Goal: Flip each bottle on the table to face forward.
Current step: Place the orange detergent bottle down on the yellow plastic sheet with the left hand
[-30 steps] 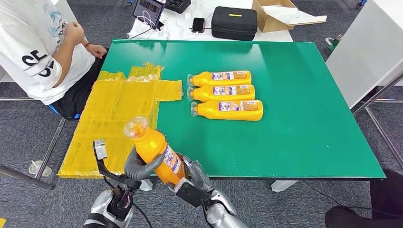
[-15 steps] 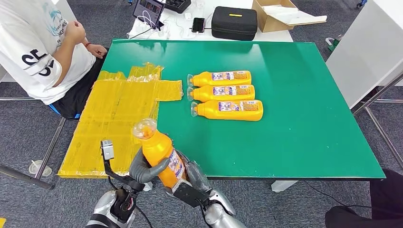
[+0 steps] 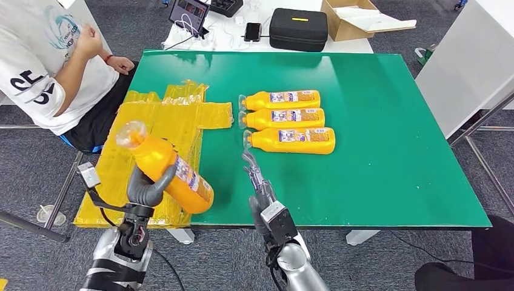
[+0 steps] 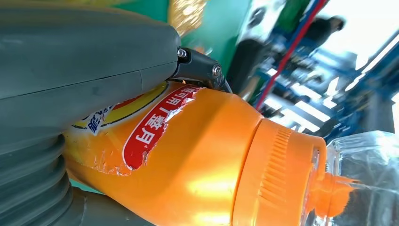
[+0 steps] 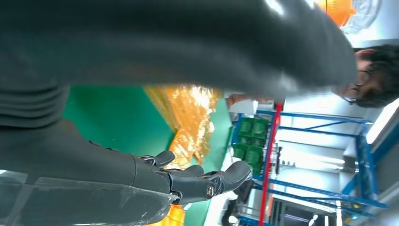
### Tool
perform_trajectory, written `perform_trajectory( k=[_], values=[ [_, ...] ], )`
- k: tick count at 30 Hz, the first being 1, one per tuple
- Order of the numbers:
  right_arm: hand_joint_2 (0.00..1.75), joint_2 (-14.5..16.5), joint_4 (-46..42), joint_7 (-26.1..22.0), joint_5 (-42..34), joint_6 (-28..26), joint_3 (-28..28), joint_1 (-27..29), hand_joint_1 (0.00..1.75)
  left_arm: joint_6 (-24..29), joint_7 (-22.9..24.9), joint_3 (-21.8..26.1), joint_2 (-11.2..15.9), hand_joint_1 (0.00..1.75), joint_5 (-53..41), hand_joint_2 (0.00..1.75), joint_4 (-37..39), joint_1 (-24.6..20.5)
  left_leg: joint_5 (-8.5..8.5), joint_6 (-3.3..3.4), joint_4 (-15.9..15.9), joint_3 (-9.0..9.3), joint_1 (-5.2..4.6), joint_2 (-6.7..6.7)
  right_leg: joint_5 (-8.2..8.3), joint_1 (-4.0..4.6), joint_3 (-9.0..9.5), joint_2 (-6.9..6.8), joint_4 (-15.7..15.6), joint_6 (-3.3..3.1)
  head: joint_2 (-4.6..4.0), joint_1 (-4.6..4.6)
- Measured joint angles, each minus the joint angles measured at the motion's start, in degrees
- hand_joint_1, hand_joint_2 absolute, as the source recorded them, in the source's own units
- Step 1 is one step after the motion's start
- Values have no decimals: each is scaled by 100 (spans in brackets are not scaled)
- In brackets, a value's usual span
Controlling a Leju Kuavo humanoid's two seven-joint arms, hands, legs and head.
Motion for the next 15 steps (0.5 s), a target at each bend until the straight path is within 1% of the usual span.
perform_trajectory(
  k=[6,8,9,10,11,13,15],
  values=[
    [0,-15,-273,-60,-168,66,-16,96,0,120,-40,242,5,175,90,175,-195,-151,0,0,0,0,0,1,0,0,-1,0,0,0,0,1],
    [0,-17,-391,-114,-280,58,-41,149,0,332,-152,330,12,175,-46,175,-306,-229,0,0,0,-1,0,0,0,0,-1,0,0,0,1,-1],
    [0,-18,-460,-147,-337,16,-60,177,0,559,-268,366,21,175,-271,175,-365,-279,1,0,0,-1,0,-1,0,0,0,0,0,0,0,-1],
    [0,-18,-547,-180,-398,-66,-80,210,0,914,-426,392,34,175,-658,175,-419,-338,1,0,0,-1,0,-1,0,0,0,0,0,0,1,-1],
    [0,-18,-665,-210,-468,-198,-98,248,0,1421,-605,405,54,175,-1251,175,-453,-409,1,0,0,-2,0,-1,0,0,0,0,1,0,1,0],
    [0,-16,-990,-250,-617,-504,-120,327,0,2680,-920,405,110,175,-2810,175,-440,-589,1,0,0,-2,0,-1,1,0,-1,0,1,0,1,0],
    [0,-14,-1364,-266,-741,-722,-121,381,0,3790,-1062,365,181,175,-4318,175,-275,-813,2,0,0,0,0,-2,1,0,0,-1,1,0,0,0]
  ],
)
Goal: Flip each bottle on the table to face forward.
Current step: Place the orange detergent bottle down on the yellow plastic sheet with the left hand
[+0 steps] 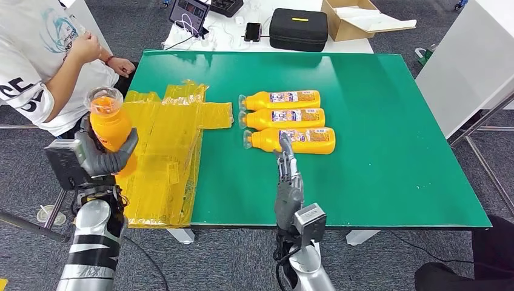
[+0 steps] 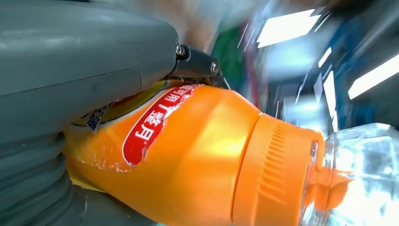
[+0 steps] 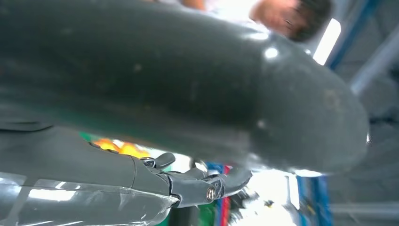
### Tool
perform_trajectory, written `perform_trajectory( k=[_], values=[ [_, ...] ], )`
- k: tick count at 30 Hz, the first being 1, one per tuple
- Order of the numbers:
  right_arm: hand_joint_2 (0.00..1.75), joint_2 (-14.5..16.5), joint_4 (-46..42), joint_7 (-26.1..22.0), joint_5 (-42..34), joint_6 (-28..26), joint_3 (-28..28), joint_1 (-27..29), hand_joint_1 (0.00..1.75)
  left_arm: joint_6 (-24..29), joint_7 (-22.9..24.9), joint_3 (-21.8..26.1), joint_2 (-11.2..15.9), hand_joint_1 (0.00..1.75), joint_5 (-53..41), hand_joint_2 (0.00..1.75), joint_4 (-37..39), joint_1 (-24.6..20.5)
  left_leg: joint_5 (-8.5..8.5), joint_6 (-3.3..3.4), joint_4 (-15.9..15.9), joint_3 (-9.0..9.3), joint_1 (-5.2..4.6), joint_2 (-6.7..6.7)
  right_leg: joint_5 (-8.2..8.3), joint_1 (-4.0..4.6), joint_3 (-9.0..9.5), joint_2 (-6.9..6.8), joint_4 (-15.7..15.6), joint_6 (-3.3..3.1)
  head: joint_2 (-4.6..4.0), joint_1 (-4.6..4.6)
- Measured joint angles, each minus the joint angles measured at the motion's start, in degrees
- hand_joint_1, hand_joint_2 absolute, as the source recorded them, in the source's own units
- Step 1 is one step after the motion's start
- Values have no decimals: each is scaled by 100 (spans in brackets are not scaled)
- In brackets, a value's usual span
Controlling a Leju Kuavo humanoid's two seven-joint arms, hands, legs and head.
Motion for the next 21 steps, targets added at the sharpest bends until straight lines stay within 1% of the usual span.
perform_trajectory(
  k=[2,3,5,7,12,15,18,21],
  values=[
    [0,1,-315,-5,-56,-121,34,21,0,780,17,-99,71,175,-1226,175,324,-237,1,0,0,2,0,-1,0,0,2,0,0,0,0,0],
    [0,1,-439,-7,-58,-166,67,23,0,1065,81,-173,106,175,-1768,175,542,-358,1,0,0,2,0,-2,0,-1,3,0,0,0,0,0],
    [0,1,-621,-7,-38,-234,150,18,0,1433,219,-345,175,175,-2584,175,1021,-588,2,1,0,3,-1,-1,2,-1,5,0,0,0,1,0],
    [0,1,-747,-7,-20,-265,226,16,0,1585,287,-495,226,175,-2932,175,1435,-759,2,1,0,4,-1,2,6,-1,4,1,1,-6,1,0],
    [0,-2,-911,-7,-14,-285,312,16,0,1637,379,-689,301,175,-3126,175,2031,-983,1,0,0,3,-1,6,9,0,-1,2,1,-11,0,-1],
    [0,-27,-953,-7,-14,-279,379,4,0,1604,706,-887,384,175,-3875,175,2436,-1168,1,-1,0,1,2,3,8,2,-2,1,1,-11,0,1],
    [0,-57,-960,-7,-27,-240,440,-14,0,1379,944,-1123,493,175,-4527,175,2931,-1366,1,-1,0,1,2,7,9,2,-2,2,2,-12,0,1],
    [0,-80,-960,-7,-61,-157,458,-15,0,1049,980,-1188,581,175,-4770,175,3342,-1478,2,-1,0,2,2,9,9,2,-3,3,2,-12,0,2]
  ],
)
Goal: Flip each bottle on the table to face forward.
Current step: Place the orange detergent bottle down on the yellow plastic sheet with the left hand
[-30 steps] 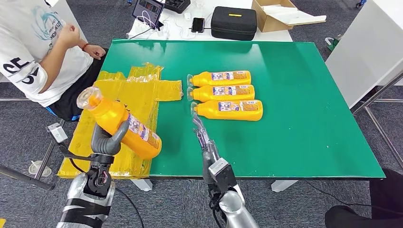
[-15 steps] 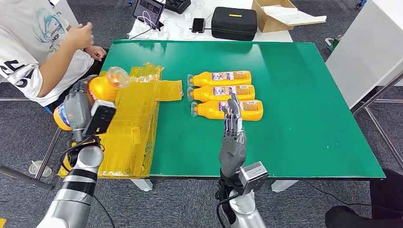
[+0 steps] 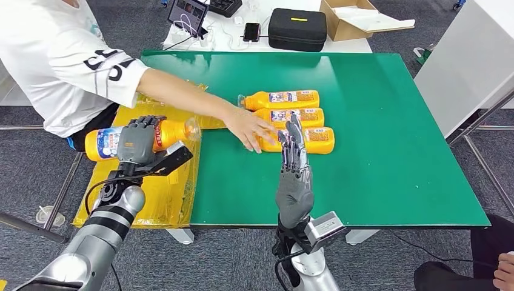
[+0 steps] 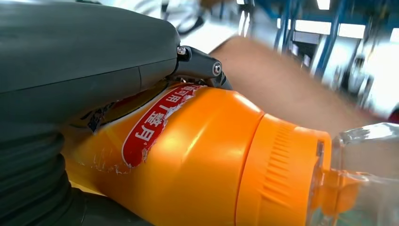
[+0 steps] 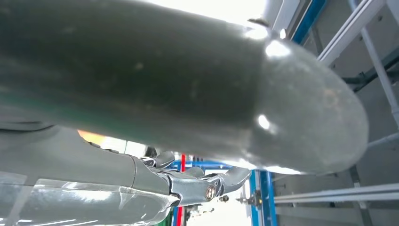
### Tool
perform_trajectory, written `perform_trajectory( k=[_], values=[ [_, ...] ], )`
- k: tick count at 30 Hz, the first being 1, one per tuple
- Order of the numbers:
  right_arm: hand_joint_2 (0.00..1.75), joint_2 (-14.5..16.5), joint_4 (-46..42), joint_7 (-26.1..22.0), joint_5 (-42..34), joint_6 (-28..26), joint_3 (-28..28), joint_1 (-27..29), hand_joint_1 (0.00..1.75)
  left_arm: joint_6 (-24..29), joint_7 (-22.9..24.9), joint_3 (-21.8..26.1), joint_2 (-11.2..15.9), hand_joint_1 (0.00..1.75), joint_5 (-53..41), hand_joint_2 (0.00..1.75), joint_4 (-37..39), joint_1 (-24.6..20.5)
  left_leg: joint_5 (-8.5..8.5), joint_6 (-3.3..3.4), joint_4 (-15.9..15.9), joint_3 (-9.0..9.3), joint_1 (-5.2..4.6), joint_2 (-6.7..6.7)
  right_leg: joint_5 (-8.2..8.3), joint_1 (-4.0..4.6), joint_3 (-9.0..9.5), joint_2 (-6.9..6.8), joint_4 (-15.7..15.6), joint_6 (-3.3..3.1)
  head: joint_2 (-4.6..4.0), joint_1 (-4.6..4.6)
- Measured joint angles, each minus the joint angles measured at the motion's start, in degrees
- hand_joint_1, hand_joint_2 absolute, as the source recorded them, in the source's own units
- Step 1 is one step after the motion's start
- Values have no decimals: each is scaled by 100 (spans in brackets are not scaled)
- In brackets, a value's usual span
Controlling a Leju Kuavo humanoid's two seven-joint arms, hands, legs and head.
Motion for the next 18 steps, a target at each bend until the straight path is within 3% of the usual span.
perform_trajectory(
  k=[14,18],
  values=[
    [0,-17,244,0,-55,363,13,-70,0,-1449,-30,-103,395,175,-241,175,954,-102,0,0,0,-5,1,0,-1,0,-3,-1,0,0,1,0],
    [175,-17,360,0,-62,407,13,-110,0,-1706,-115,-104,485,175,-185,175,1065,-103,0,0,0,-5,0,-1,-1,0,-2,-1,0,0,0,0]
  ],
)
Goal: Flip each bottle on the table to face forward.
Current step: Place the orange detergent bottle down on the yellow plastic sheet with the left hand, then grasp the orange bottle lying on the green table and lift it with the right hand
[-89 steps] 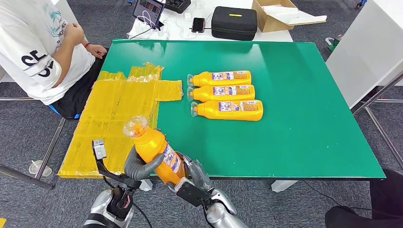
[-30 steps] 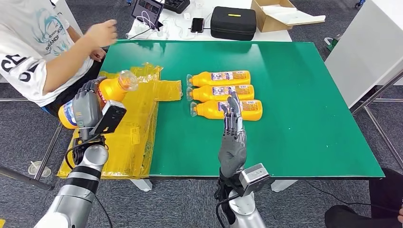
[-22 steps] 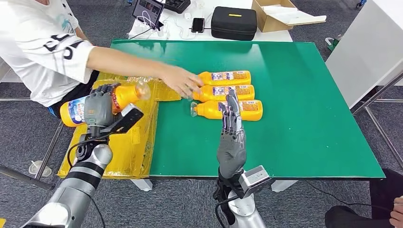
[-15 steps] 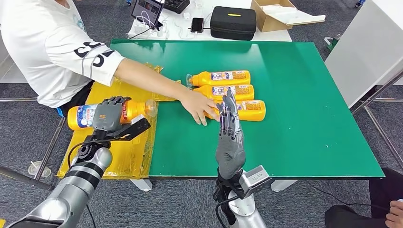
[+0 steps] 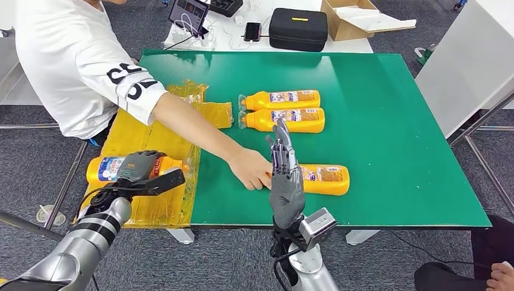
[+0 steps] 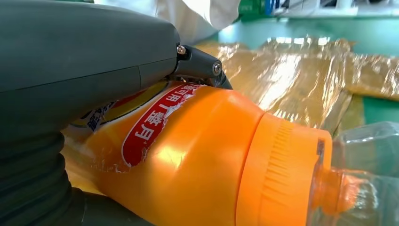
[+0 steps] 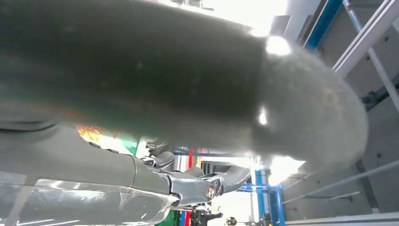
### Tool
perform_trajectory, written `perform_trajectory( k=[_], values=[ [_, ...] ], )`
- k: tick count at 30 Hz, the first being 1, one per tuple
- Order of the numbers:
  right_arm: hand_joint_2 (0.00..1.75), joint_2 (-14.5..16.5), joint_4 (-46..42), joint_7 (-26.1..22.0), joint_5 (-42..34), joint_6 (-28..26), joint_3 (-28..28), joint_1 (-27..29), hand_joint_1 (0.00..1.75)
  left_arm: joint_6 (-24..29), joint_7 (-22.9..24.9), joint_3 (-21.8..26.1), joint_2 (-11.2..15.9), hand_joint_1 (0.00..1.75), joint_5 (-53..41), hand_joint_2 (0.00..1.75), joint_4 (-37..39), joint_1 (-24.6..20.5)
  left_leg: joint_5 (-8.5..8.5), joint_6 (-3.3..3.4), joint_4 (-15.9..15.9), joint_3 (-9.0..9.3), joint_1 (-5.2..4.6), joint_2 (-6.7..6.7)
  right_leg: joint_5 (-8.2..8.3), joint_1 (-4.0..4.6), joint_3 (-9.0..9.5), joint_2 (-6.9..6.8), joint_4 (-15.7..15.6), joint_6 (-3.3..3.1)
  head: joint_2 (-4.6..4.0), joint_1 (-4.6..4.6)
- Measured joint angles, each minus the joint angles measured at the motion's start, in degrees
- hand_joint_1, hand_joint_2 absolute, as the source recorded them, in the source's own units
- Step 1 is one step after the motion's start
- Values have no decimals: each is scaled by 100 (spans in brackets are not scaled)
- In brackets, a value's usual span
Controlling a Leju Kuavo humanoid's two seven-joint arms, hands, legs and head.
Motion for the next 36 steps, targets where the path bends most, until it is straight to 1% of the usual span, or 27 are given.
perform_trajectory(
  k=[4,6,17,18,21,22,25,28,36],
  values=[
    [175,9,191,0,-4,58,1,-72,0,-535,-48,-1,111,175,135,175,69,-43,-1,-1,-1,9,0,-1,0,0,8,0,1,0,1,-1],
    [175,24,301,1,-7,82,2,-107,0,-676,-68,-2,154,175,171,175,95,-62,-2,-2,-3,18,0,1,-1,1,15,1,1,-1,1,-1],
    [175,85,644,19,-28,120,4,-194,0,-714,-121,-3,184,175,251,175,149,-41,-3,-2,-4,49,1,1,-2,1,47,2,1,-3,1,-1],
    [175,85,660,19,-28,120,4,-196,0,-714,-121,-3,184,157,251,175,152,-41,-3,-2,-4,51,1,1,-2,1,49,2,1,-3,1,-1],
    [175,87,703,19,-28,121,4,-198,0,-716,-121,-3,185,27,252,175,156,-40,-3,-3,-4,56,0,1,-2,1,53,2,1,-3,1,-1],
    [175,87,716,19,-28,123,4,-199,0,-723,-122,-3,187,1,256,131,157,-39,-3,-3,-4,57,0,1,-2,1,54,2,1,-3,1,-1],
    [175,87,758,40,-37,149,4,-204,0,-790,-169,1,197,0,338,0,159,-30,-3,-3,-4,60,1,0,-2,1,58,1,1,-3,1,-1],
    [175,97,816,79,-54,177,3,-225,0,-988,-351,11,219,0,535,0,159,-7,-3,-3,-5,65,1,-2,-4,1,64,0,1,-4,0,-3],
    [175,117,1087,205,-77,224,-11,-385,0,-1876,-922,127,325,0,1174,0,141,50,-10,-10,-7,111,0,-31,-23,0,120,-5,0,-3,0,-2]
  ],
)
